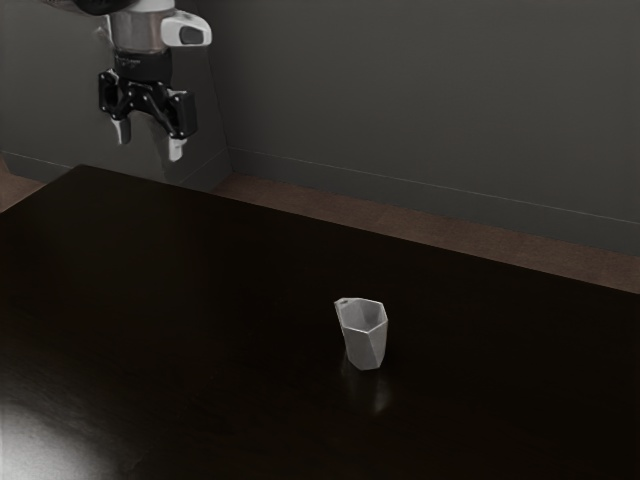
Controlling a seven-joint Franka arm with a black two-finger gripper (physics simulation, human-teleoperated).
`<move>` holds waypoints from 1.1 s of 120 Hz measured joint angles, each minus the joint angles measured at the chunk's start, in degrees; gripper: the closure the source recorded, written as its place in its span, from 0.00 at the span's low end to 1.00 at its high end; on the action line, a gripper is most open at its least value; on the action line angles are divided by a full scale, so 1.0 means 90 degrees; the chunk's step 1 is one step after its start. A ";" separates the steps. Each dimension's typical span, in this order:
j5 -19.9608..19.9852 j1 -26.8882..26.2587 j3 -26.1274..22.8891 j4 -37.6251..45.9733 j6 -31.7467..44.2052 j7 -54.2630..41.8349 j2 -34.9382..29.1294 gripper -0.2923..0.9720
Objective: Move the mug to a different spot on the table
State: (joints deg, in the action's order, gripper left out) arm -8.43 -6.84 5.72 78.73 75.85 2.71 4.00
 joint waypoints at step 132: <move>0.2746 0.0009 -0.0008 0.2217 0.4576 0.7275 0.2049 0.23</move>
State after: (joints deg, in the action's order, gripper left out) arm 16.29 -6.76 5.65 98.68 117.04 68.18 22.44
